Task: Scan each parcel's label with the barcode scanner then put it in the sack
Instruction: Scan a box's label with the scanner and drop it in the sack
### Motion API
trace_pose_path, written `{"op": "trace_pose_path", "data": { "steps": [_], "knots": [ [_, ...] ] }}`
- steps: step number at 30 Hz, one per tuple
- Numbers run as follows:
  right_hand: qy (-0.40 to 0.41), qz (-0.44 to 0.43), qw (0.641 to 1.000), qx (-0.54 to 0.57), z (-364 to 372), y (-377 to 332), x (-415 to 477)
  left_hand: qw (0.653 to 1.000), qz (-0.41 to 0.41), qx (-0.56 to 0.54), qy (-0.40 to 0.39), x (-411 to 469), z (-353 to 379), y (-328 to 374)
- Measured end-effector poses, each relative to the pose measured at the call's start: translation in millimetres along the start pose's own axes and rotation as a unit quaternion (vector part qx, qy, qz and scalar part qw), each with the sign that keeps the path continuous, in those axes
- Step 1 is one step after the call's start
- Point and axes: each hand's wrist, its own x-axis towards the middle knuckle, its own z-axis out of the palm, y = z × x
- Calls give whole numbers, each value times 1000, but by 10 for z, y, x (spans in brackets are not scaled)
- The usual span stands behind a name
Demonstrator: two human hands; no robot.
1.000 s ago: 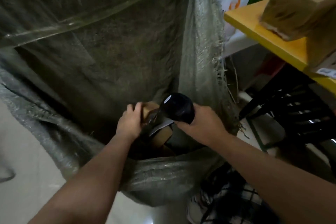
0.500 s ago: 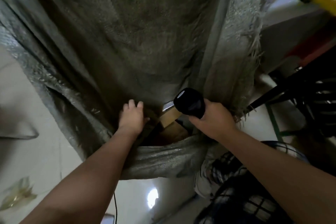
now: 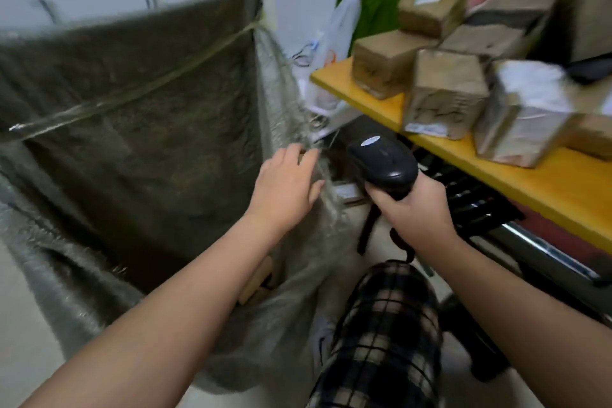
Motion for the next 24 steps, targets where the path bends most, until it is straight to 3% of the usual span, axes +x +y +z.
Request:
{"op": "trace_pose_path", "data": {
  "steps": [8, 14, 24],
  "knots": [
    [139, 1, 990, -3, -1296, 116, -230, 988, 123, -62, 66, 505, -365, 1195],
    [210, 31, 977, 1, -1869, 318, -306, 978, 181, -76, 65, 822, -451, 1956],
    [231, 68, 970, 31, -2136, 515, -158, 994, 104, -22, -12, 1369, -405, 2603]
  ]
}}
